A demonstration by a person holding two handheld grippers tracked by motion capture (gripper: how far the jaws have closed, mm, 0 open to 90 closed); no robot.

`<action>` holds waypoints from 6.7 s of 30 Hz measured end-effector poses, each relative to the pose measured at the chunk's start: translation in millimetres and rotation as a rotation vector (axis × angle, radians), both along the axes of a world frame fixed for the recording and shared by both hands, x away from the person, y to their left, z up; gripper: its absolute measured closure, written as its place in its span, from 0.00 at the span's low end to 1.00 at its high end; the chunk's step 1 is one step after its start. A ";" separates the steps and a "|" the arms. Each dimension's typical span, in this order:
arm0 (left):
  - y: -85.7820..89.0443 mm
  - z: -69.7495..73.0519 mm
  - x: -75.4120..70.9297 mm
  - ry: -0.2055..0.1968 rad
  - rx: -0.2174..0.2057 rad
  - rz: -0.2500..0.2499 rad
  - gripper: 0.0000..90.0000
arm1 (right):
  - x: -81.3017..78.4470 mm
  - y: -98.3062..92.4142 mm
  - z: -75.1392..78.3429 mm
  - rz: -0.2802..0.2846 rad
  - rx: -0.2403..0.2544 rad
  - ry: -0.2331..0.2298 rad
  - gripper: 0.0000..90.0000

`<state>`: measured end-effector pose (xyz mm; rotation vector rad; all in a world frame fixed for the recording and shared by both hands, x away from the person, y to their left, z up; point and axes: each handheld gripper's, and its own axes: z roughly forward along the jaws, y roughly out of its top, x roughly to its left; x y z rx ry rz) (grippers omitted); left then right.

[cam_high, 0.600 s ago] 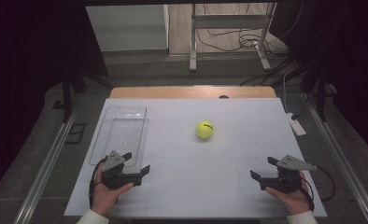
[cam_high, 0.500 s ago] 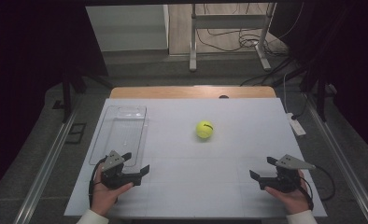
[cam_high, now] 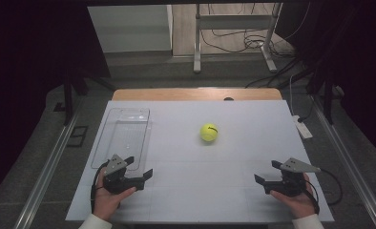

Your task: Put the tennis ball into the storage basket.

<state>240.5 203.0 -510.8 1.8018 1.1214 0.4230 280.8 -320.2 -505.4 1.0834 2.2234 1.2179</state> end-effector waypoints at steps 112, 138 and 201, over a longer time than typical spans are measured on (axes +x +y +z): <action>-78.3 58.7 65.0 0.051 0.095 -0.148 0.12 | 7.8 1.8 -4.8 0.020 0.010 0.017 0.12; -89.4 60.4 92.3 0.107 0.088 -0.164 0.12 | 8.9 1.3 -4.5 0.024 0.013 0.011 0.11; -138.4 66.0 153.4 0.142 0.140 -0.235 0.11 | 9.5 1.2 -4.2 0.018 0.011 0.013 0.12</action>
